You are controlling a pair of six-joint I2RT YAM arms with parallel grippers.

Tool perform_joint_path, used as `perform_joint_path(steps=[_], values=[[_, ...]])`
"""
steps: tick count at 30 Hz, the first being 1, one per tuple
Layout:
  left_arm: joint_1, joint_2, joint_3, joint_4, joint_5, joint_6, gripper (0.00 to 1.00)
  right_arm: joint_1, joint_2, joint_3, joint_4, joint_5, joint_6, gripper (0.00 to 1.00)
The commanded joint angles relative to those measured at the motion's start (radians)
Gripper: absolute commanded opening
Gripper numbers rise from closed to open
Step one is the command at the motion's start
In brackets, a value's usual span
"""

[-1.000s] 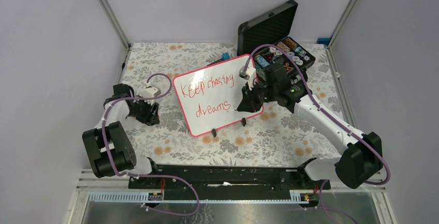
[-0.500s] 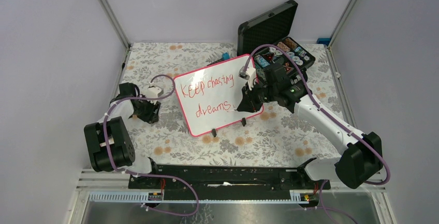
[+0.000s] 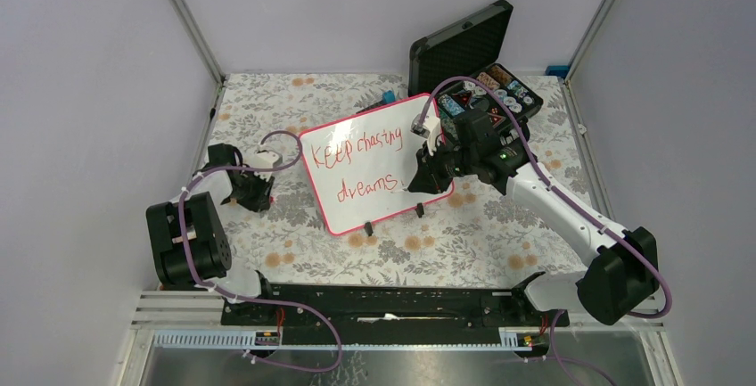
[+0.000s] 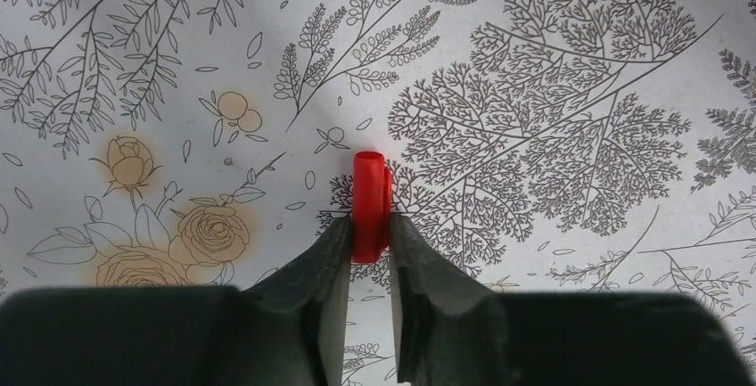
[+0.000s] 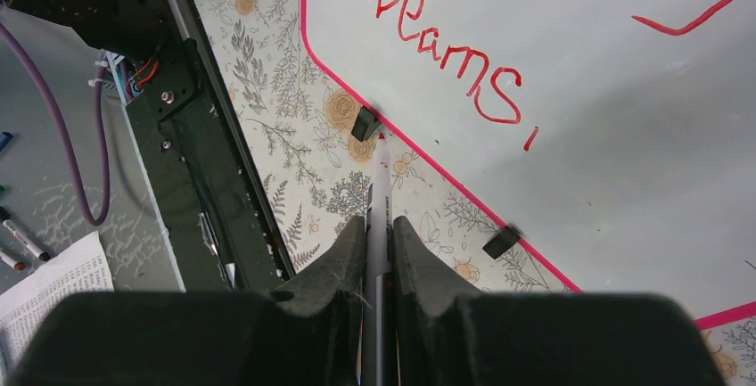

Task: Write a sentence on the whiteboard
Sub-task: Pick up the pen cap from the center of the board, then insert the whiteboard marker without the cap into the pen cap.

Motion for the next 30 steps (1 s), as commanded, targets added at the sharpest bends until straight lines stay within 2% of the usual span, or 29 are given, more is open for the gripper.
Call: perform_joint_path(steps=[1, 8, 16, 23, 26, 30], values=[[-0.004, 0.028, -0.020, 0.024, 0.001, 0.020, 0.19, -0.002, 0.010, 0.018, 0.014, -0.025, 0.002, 0.00], [-0.002, -0.018, 0.024, -0.059, 0.019, 0.030, 0.00, -0.002, 0.013, 0.038, 0.004, -0.027, 0.005, 0.00], [0.004, -0.100, 0.144, -0.207, 0.027, 0.021, 0.00, -0.002, 0.014, 0.062, -0.011, -0.013, -0.004, 0.00], [0.085, -0.142, 0.422, -0.370, 0.159, -0.045, 0.00, -0.005, 0.010, 0.083, -0.014, -0.003, 0.004, 0.00], [0.053, -0.186, 0.535, -0.442, 0.257, -0.049, 0.00, -0.005, 0.014, 0.099, -0.014, -0.008, 0.017, 0.00], [-0.053, -0.226, 0.637, -0.511, 0.331, -0.060, 0.00, -0.019, 0.014, 0.121, -0.013, -0.017, 0.039, 0.00]])
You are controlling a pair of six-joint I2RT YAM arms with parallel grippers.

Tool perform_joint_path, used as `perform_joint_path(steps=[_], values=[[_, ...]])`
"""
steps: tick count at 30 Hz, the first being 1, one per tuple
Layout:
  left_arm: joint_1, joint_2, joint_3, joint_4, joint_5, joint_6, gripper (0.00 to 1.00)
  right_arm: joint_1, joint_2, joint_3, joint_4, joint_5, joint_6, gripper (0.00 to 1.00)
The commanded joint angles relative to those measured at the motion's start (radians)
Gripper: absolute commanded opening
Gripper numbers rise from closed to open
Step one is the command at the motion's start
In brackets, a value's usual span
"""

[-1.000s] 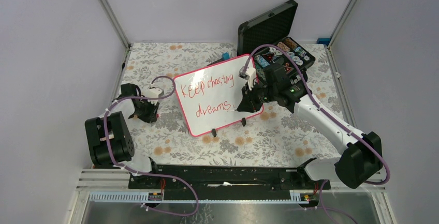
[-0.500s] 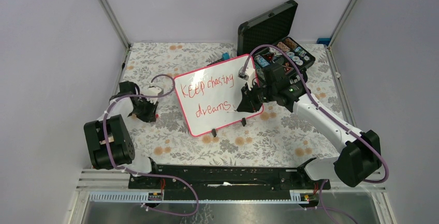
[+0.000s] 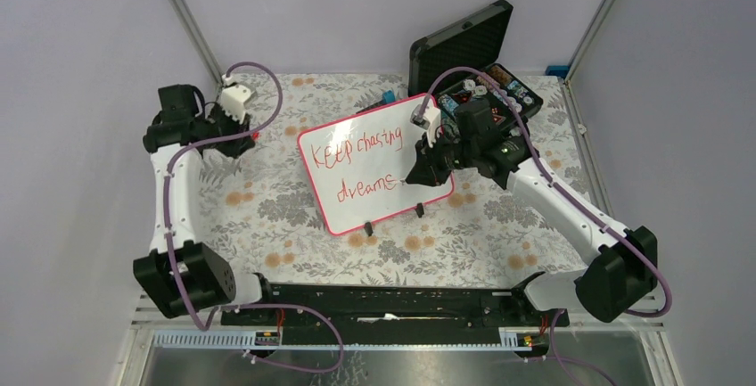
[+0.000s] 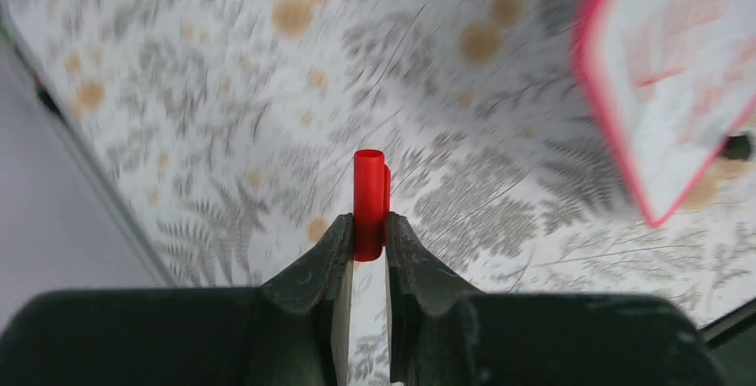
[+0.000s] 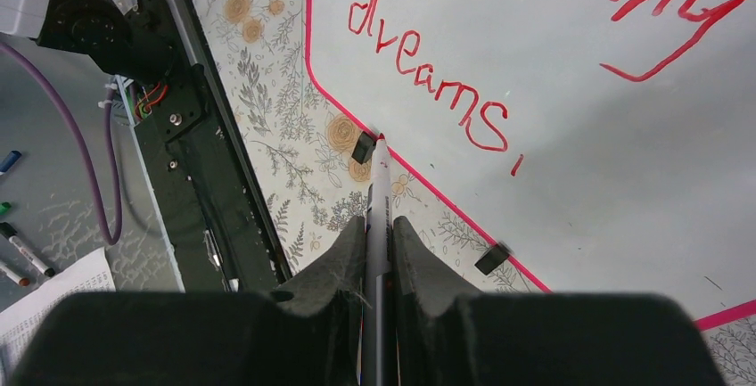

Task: Write a sentence on the whiteboard
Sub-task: Insert the whiteboard marker without the cap into the pen cap.

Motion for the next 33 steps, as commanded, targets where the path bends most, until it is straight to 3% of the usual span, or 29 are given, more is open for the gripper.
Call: perform_joint_path(steps=[1, 11, 18, 25, 33], values=[[-0.118, -0.081, 0.098, -0.108, 0.153, -0.029, 0.00, -0.025, -0.001, 0.065, -0.004, -0.029, 0.034, 0.00], [-0.444, -0.159, 0.084, -0.157, 0.215, -0.002, 0.00, -0.067, 0.000, 0.079, 0.006, -0.179, 0.095, 0.00], [-0.708, -0.171, 0.008, -0.106, 0.166, -0.001, 0.00, -0.067, 0.013, 0.002, 0.169, -0.325, 0.265, 0.00], [-0.857, -0.183, -0.063, -0.030, 0.099, -0.011, 0.00, -0.068, 0.021, -0.052, 0.295, -0.420, 0.394, 0.00], [-0.903, -0.215, -0.126, 0.015, 0.082, -0.019, 0.00, -0.067, 0.027, -0.124, 0.479, -0.523, 0.533, 0.00]])
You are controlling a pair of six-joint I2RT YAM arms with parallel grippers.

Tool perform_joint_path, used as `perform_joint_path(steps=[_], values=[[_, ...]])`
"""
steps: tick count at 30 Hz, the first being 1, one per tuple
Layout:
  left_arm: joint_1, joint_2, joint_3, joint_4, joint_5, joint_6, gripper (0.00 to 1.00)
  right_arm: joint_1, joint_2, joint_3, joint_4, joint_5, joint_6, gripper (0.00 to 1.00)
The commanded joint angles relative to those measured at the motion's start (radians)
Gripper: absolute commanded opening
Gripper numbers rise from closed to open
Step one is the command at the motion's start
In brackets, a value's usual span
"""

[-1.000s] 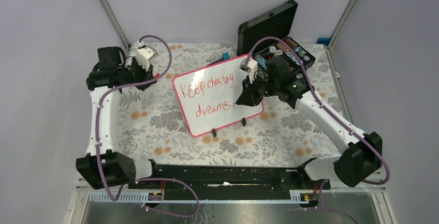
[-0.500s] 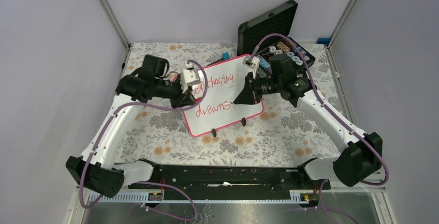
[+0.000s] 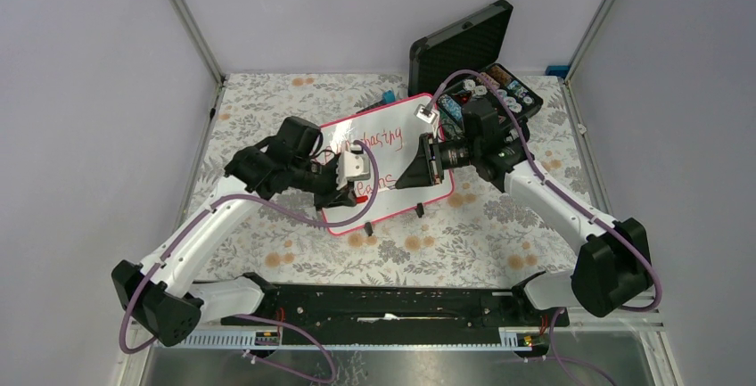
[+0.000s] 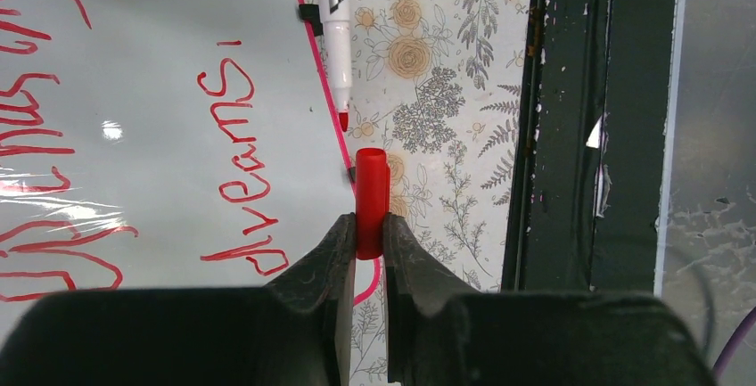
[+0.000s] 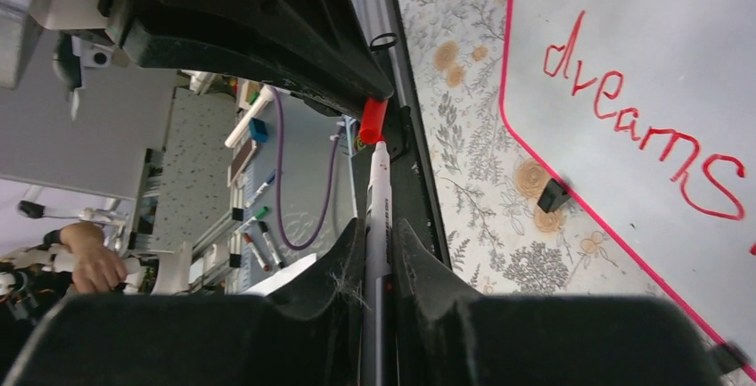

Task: Write a sentence on the whiteboard
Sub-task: Insert the whiteboard marker without the cap into the pen cap.

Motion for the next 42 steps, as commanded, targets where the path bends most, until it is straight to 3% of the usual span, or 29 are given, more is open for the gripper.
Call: perform_joint_path(steps=[1, 42], values=[[-0.011, -0.045, -0.018, 0.057, -0.017, 0.009, 0.00, -0.003, 0.000, -0.016, 0.134, -0.092, 0.084, 0.00], [-0.022, -0.030, 0.005, 0.063, 0.019, 0.001, 0.00, 0.018, 0.012, -0.013, 0.062, -0.080, 0.028, 0.00]])
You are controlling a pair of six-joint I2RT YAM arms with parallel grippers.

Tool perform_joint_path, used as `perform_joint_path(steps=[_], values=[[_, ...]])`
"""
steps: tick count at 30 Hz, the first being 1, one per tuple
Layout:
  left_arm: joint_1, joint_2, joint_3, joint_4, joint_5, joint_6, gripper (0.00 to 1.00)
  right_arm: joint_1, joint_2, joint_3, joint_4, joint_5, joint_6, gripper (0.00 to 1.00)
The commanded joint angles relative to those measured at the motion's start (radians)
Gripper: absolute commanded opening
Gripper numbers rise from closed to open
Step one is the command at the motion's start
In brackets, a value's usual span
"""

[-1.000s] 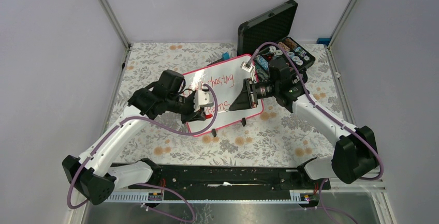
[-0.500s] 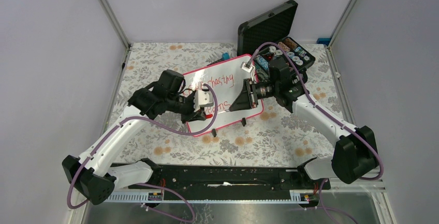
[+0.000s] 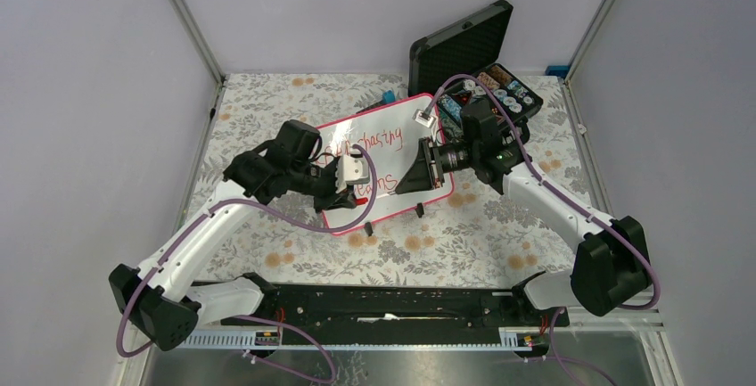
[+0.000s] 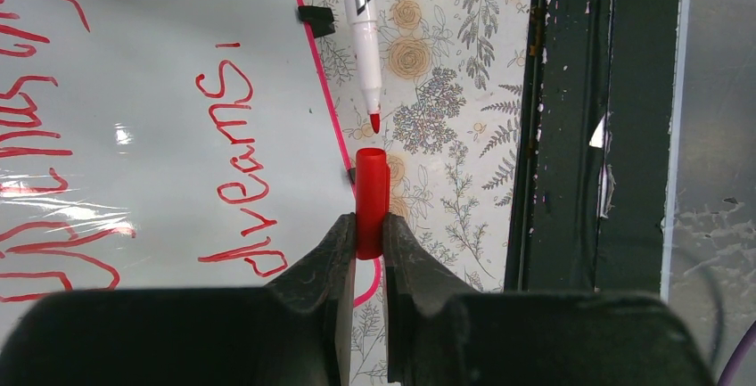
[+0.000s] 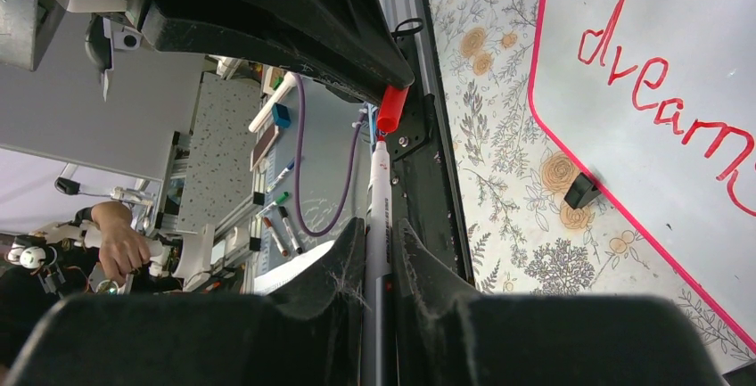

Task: Write a sentence on the whiteboard
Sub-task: Insert the whiteboard marker without the cap into the pen cap.

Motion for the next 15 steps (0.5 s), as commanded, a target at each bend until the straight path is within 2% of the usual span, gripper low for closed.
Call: perform_joint_path(steps=[1, 15], values=[[-0.006, 0.003, 0.044, 0.032, 0.029, 0.000, 0.00, 0.010, 0.004, 0.027, -0.005, -0.001, -0.021, 0.00], [-0.019, 0.016, 0.061, 0.034, 0.026, 0.006, 0.00, 0.023, 0.010, 0.041, -0.016, 0.012, -0.027, 0.00]])
